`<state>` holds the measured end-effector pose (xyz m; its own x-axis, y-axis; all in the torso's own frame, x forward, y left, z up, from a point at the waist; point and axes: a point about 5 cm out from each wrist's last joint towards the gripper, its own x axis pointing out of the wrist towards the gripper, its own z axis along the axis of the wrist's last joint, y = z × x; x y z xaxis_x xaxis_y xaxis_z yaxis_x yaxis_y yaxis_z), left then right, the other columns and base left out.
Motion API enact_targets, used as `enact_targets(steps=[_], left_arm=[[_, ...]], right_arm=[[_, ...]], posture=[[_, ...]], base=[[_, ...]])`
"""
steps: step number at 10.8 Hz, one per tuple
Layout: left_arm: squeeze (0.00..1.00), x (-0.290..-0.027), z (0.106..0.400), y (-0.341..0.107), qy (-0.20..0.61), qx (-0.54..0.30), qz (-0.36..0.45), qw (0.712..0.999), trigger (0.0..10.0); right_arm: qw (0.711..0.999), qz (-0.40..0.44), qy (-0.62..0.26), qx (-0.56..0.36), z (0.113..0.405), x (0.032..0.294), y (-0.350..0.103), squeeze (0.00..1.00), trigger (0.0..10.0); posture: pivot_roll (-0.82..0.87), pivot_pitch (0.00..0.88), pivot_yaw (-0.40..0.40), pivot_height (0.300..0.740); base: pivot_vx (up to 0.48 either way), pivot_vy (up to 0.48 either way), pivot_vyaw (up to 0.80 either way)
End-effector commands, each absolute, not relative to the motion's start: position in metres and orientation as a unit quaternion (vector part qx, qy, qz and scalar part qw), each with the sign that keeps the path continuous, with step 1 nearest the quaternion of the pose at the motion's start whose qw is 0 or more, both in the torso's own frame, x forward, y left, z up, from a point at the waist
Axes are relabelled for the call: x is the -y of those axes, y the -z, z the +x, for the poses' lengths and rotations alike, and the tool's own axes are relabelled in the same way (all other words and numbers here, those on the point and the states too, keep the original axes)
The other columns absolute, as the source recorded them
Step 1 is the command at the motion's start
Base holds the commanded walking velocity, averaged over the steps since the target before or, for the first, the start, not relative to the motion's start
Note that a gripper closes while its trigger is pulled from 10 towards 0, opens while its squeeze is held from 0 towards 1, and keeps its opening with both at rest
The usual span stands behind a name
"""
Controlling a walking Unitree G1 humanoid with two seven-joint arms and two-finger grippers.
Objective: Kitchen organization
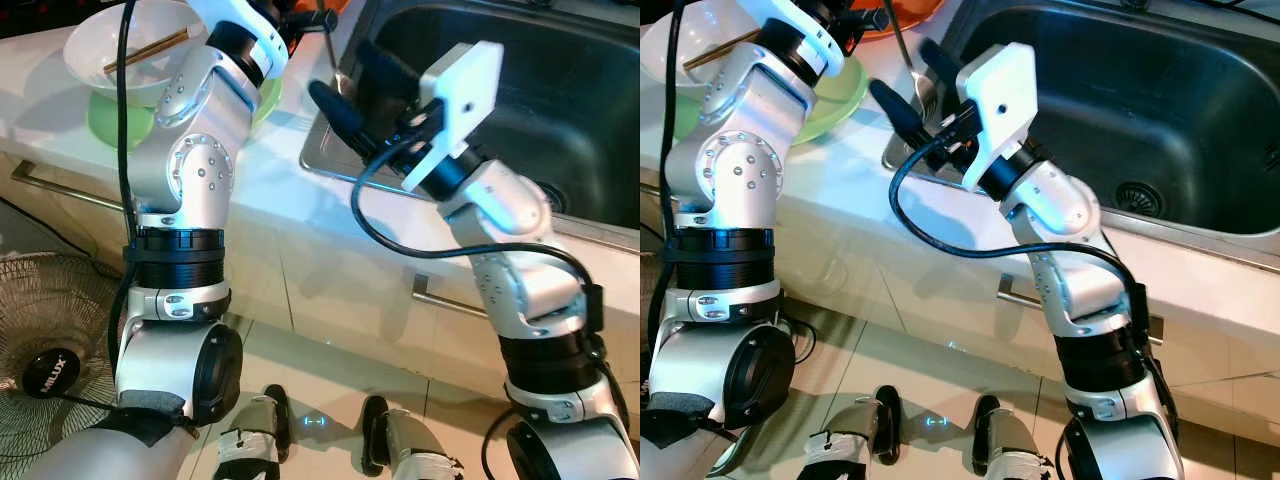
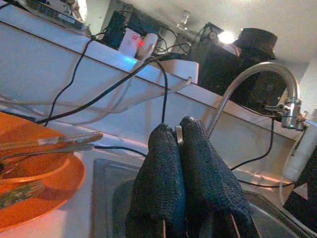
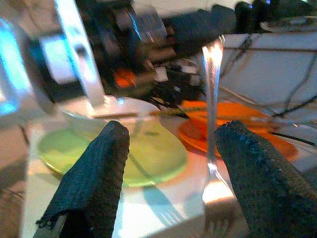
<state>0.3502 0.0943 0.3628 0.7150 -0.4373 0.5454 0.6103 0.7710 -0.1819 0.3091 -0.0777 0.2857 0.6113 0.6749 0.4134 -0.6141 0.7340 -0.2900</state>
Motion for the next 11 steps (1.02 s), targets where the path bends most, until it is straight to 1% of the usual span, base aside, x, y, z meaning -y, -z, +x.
enact_targets(steps=[1, 3, 5, 8, 11], left_arm=[[0.00, -0.089, 0.343, -0.373, 0.310, 0.259, -0.171, 0.899, 10.0], [0.00, -0.086, 0.338, -0.376, 0.322, 0.262, -0.182, 0.891, 10.0], [0.00, -0.084, 0.335, -0.376, 0.328, 0.260, -0.182, 0.890, 10.0], [0.00, -0.078, 0.334, -0.373, 0.336, 0.249, -0.186, 0.889, 10.0], [0.00, -0.073, 0.333, -0.371, 0.346, 0.240, -0.191, 0.887, 10.0]], right_arm=[[0.895, -0.069, -0.353, 0.265, 0.309, 0.076, -0.287, 0.00, 10.0], [0.897, -0.089, -0.344, 0.262, 0.312, 0.072, -0.283, 0.00, 10.0], [0.902, -0.090, -0.328, 0.265, 0.315, 0.067, -0.281, 0.00, 10.0], [0.915, -0.084, -0.285, 0.274, 0.322, 0.068, -0.285, 0.00, 10.0], [0.920, -0.077, -0.266, 0.278, 0.328, 0.066, -0.287, 0.00, 10.0]], posture=[[0.10, 0.220, 0.003, 0.740], [0.10, 0.217, 0.004, 0.740], [0.11, 0.218, 0.004, 0.740], [0.11, 0.219, 0.005, 0.740], [0.11, 0.221, 0.004, 0.740]], base=[[0.000, 0.000, 0.00], [0.000, 0.000, 0.00], [0.000, 0.000, 0.00], [0.000, 0.000, 0.00], [0.000, 0.000, 0.00]])
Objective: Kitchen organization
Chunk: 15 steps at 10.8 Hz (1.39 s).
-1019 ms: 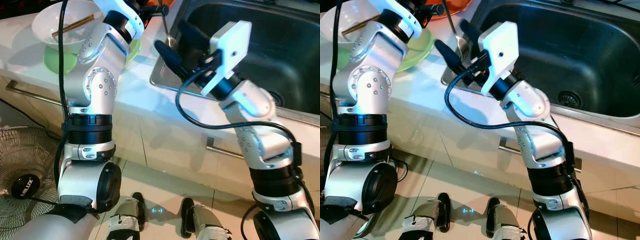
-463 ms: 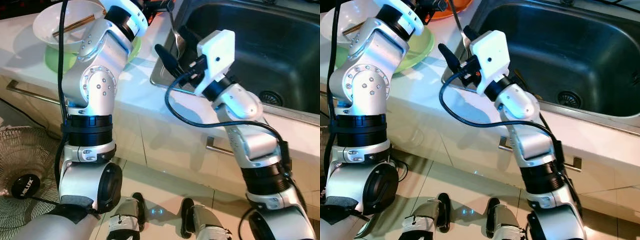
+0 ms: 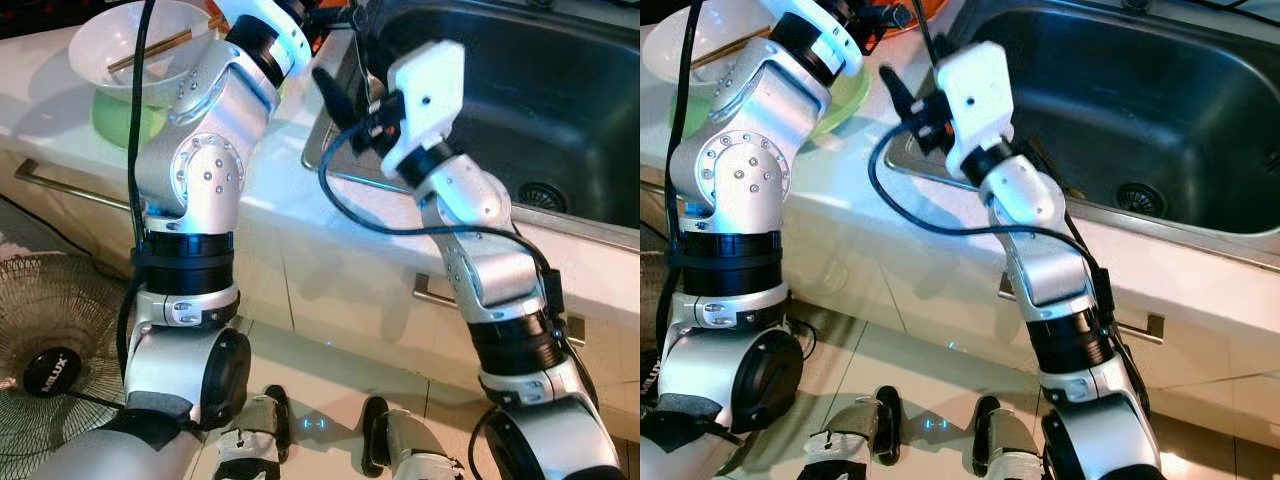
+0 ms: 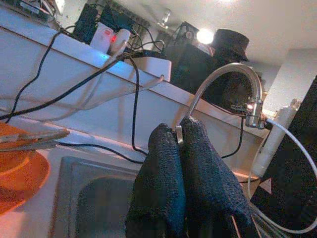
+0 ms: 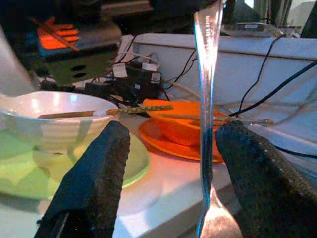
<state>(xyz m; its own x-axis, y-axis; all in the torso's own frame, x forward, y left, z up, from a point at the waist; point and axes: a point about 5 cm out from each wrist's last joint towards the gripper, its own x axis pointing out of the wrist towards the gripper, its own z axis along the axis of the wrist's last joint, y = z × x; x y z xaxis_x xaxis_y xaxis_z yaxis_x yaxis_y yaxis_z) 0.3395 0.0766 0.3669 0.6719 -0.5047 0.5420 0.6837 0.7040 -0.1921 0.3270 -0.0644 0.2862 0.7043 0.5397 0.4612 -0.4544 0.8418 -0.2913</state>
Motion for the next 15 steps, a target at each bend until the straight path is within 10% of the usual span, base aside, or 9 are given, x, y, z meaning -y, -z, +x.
enact_targets(steps=[1, 6, 7, 15], left_arm=[[0.00, -0.072, 0.333, -0.371, 0.347, 0.239, -0.192, 0.886, 10.0], [0.00, -0.068, 0.331, -0.370, 0.355, 0.233, -0.195, 0.884, 10.0], [0.00, -0.068, 0.331, -0.369, 0.354, 0.233, -0.195, 0.885, 10.0], [0.00, -0.069, 0.334, -0.366, 0.348, 0.227, -0.192, 0.889, 10.0]], right_arm=[[0.922, -0.074, -0.263, 0.276, 0.329, 0.065, -0.287, 0.00, 10.0], [0.947, -0.067, -0.199, 0.241, 0.346, 0.074, -0.275, 0.00, 10.0], [0.951, -0.061, -0.187, 0.237, 0.349, 0.076, -0.275, 0.00, 0.0], [0.944, -0.034, -0.193, 0.265, 0.346, 0.072, -0.289, 0.00, 0.0]], posture=[[0.11, 0.224, 0.004, 0.740], [0.12, 0.243, 0.004, 0.740], [0.12, 0.246, 0.005, 0.740], [0.12, 0.254, 0.007, 0.740]], base=[[0.000, 0.000, 0.00], [0.000, 0.000, 0.00], [0.000, 0.000, 0.00], [0.000, 0.000, 0.00]])
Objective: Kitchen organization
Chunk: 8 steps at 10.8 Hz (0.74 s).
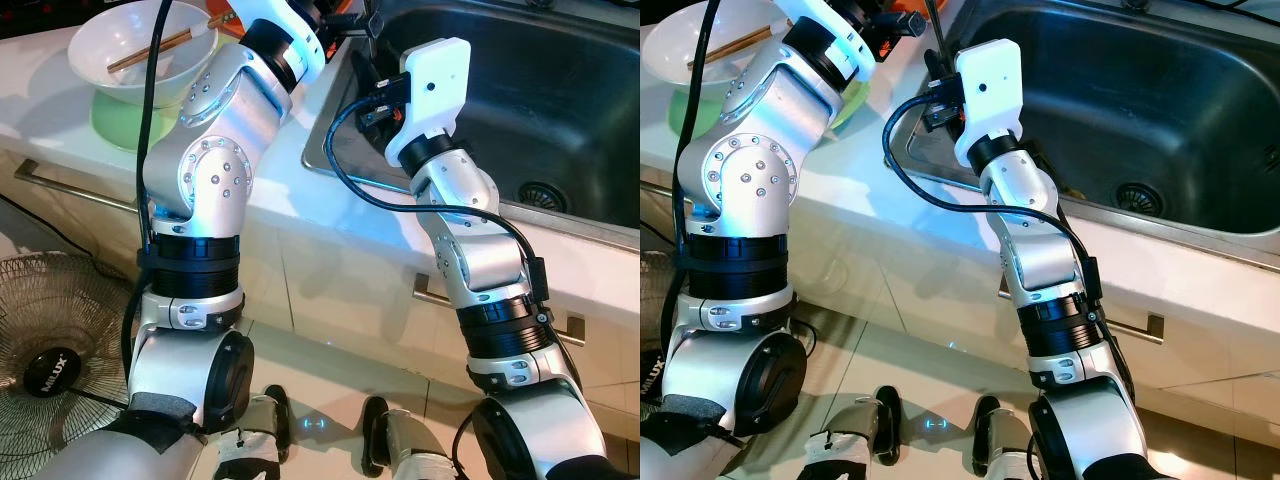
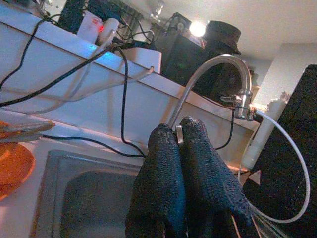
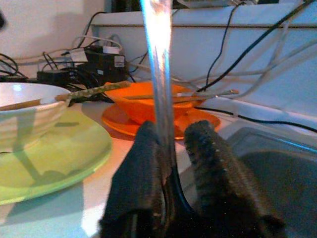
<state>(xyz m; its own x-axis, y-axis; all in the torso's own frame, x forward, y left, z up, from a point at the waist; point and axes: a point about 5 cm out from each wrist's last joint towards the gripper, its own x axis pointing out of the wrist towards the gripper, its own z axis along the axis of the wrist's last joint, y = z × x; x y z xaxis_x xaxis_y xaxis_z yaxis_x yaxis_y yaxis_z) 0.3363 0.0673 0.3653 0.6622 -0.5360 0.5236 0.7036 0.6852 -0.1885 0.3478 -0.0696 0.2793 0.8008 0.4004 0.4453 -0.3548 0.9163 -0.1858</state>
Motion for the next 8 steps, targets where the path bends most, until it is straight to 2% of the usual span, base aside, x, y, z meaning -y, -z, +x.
enact_targets(steps=[1, 5, 6, 7, 8], left_arm=[[0.00, -0.0690, 0.3337, -0.3652, 0.348, 0.226, -0.191, 0.889, 10.0], [0.00, -0.0689, 0.3337, -0.3653, 0.345, 0.229, -0.188, 0.891, 10.0], [0.91, -0.0691, 0.3334, -0.3653, 0.345, 0.231, -0.185, 0.891, 10.0], [1.00, -0.0686, 0.3330, -0.3647, 0.347, 0.231, -0.182, 0.891, 10.0], [1.00, -0.0684, 0.3330, -0.3640, 0.346, 0.230, -0.181, 0.891, 10.0]], right_arm=[[0.944, -0.032, -0.193, 0.266, 0.3464, 0.0727, -0.2900, 0.00, 0.0], [0.944, -0.029, -0.188, 0.268, 0.3470, 0.0755, -0.2905, 0.00, 0.0], [0.945, -0.029, -0.187, 0.268, 0.3472, 0.0761, -0.2903, 0.00, 0.0], [0.945, -0.029, -0.185, 0.268, 0.3475, 0.0768, -0.2899, 0.00, 0.0], [0.946, -0.028, -0.183, 0.266, 0.3483, 0.0778, -0.2892, 0.00, 0.0]], posture=[[0.12, 0.254, 0.009, 0.740], [0.12, 0.251, 0.007, 0.740], [0.12, 0.246, 0.007, 0.740], [0.12, 0.245, 0.006, 0.740], [0.12, 0.244, 0.005, 0.740]], base=[[0.000, 0.000, 0.00], [0.000, 0.000, 0.00], [0.000, 0.000, 0.00], [0.000, 0.000, 0.00], [0.000, 0.000, 0.00]])
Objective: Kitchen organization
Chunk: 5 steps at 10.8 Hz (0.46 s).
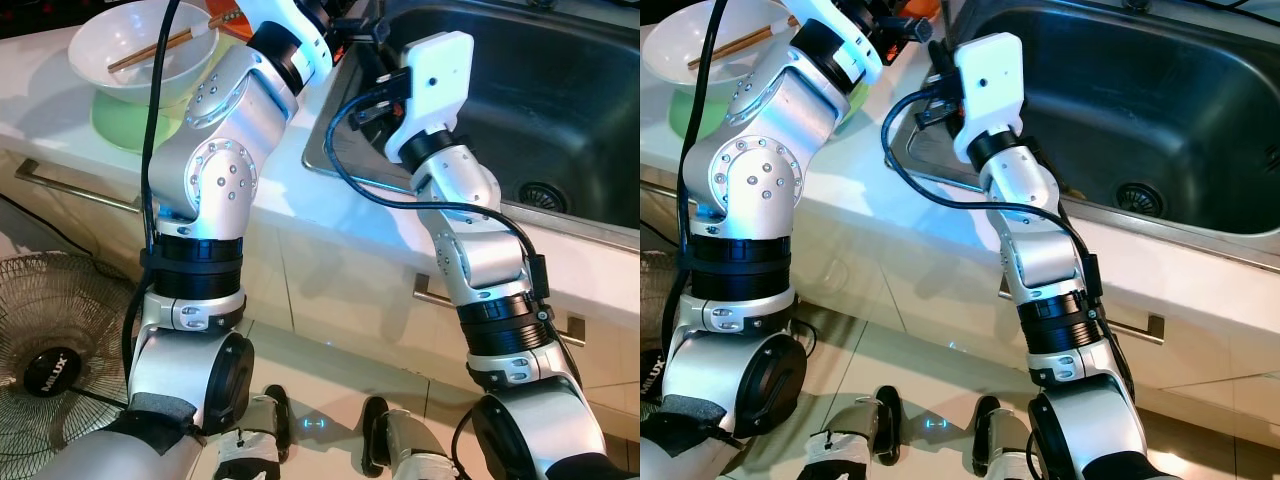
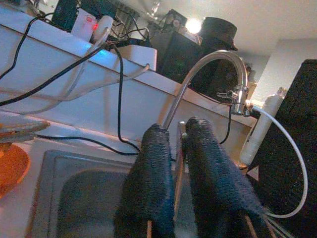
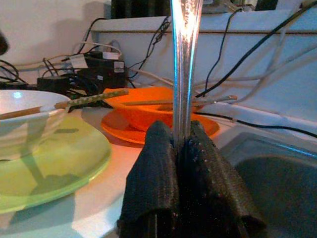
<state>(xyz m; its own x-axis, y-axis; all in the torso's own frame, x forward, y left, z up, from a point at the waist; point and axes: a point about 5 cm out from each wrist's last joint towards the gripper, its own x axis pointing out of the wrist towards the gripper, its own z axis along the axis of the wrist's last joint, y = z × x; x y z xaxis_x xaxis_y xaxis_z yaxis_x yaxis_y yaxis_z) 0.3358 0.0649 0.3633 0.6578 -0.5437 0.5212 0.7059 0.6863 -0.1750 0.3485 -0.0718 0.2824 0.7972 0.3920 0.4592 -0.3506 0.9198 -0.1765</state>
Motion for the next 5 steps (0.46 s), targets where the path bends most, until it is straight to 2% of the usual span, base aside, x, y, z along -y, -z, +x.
enact_targets(steps=[1, 3, 5], left_arm=[[1.00, -0.070, 0.333, -0.363, 0.342, 0.230, -0.180, 0.893, 10.0], [1.00, -0.073, 0.330, -0.361, 0.343, 0.233, -0.183, 0.891, 10.0], [1.00, -0.081, 0.331, -0.344, 0.326, 0.213, -0.154, 0.908, 10.0]], right_arm=[[0.949, -0.027, -0.176, 0.261, 0.350, 0.080, -0.288, 0.00, 0.0], [0.954, -0.028, -0.159, 0.253, 0.356, 0.087, -0.285, 0.00, 0.0], [0.964, -0.042, -0.108, 0.237, 0.372, 0.110, -0.285, 0.00, 0.0]], posture=[[0.12, 0.241, 0.004, 0.740], [0.12, 0.237, 0.003, 0.740], [0.12, 0.229, 0.001, 0.740]], base=[[0.000, 0.000, 0.00], [0.000, 0.000, 0.00], [0.000, 0.000, 0.00]])
